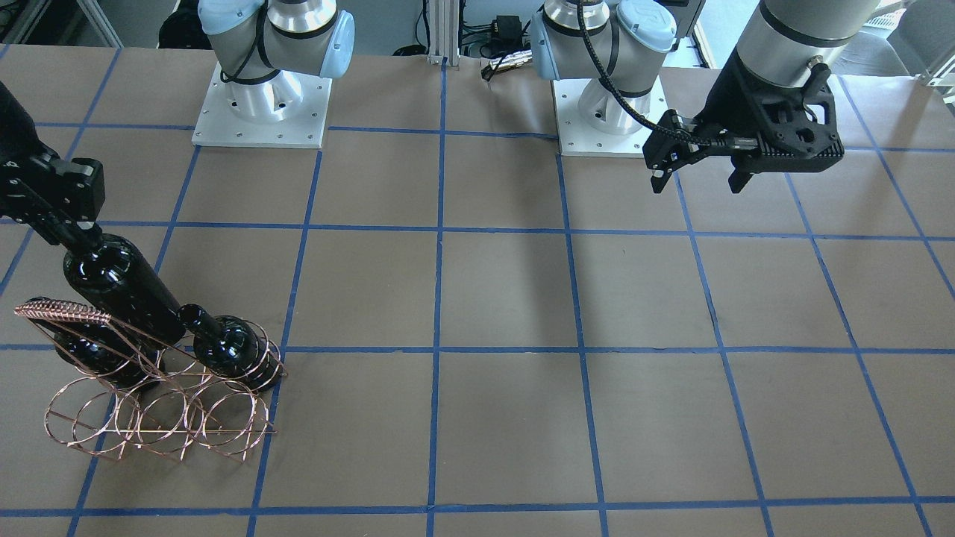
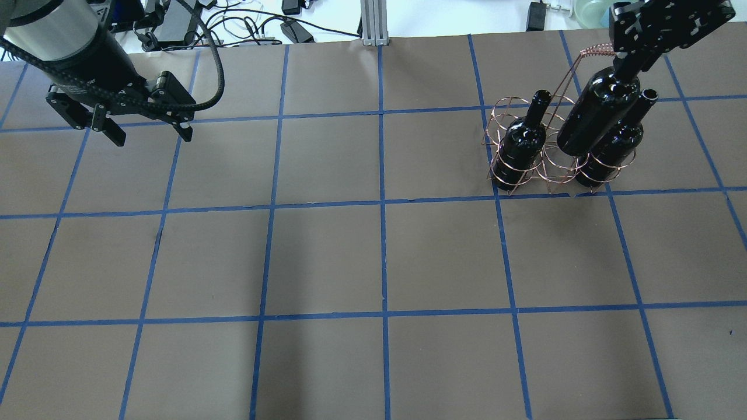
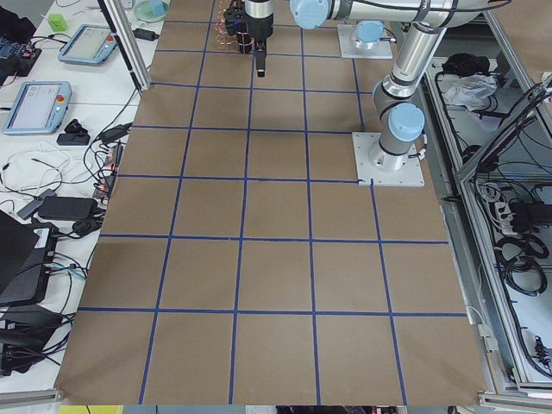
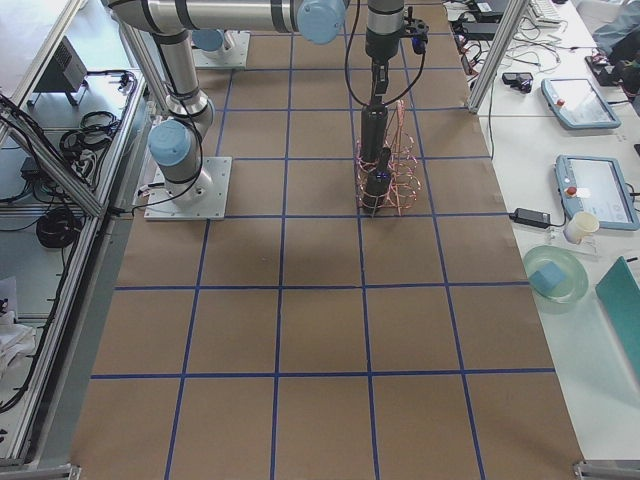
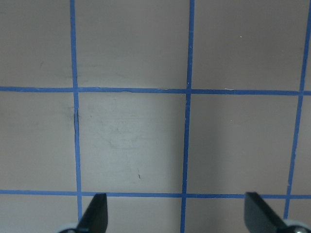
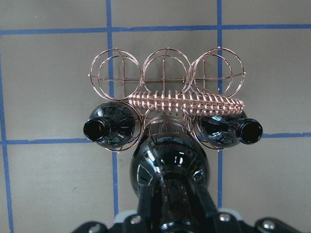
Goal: Place wine into wine basket
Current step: 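Tilt and lower the bottle into the empty rack slot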
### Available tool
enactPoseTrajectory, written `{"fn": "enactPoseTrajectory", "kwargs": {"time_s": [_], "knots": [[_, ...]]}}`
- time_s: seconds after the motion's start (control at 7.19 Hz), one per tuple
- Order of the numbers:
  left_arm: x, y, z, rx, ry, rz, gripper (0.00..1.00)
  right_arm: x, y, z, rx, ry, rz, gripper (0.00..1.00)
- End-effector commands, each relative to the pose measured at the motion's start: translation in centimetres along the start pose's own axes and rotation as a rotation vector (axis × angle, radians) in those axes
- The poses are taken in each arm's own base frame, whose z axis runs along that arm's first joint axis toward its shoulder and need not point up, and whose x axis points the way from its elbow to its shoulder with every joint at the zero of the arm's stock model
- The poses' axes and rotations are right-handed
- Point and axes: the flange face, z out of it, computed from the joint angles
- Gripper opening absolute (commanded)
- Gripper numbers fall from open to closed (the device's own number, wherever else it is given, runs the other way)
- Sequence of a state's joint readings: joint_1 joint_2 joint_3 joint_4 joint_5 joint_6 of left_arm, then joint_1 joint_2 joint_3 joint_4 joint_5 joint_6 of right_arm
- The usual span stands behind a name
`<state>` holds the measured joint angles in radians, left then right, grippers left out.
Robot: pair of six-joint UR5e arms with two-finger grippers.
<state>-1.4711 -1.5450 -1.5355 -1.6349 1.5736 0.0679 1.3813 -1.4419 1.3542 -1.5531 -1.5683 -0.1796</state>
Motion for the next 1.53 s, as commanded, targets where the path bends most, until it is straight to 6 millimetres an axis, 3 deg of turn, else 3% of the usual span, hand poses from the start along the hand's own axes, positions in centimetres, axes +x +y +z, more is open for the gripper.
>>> {"fn": "enactPoseTrajectory", "kwargs": {"time_s": [0.0,0.14,1.39], "knots": [[1.8,0.5,0.0,-0.003,0.026,0.036,1.00,-0.4,-1.7,1.8,0.008,0.001,-0.001,0.00],[2.6,0.6,0.1,-0.008,0.020,0.054,1.00,-0.4,-1.7,2.0,0.004,0.005,-0.001,0.00],[2.1,0.3,0.0,0.006,0.016,0.047,1.00,-0.1,-2.0,3.7,-0.031,0.011,-0.044,0.00]]}}
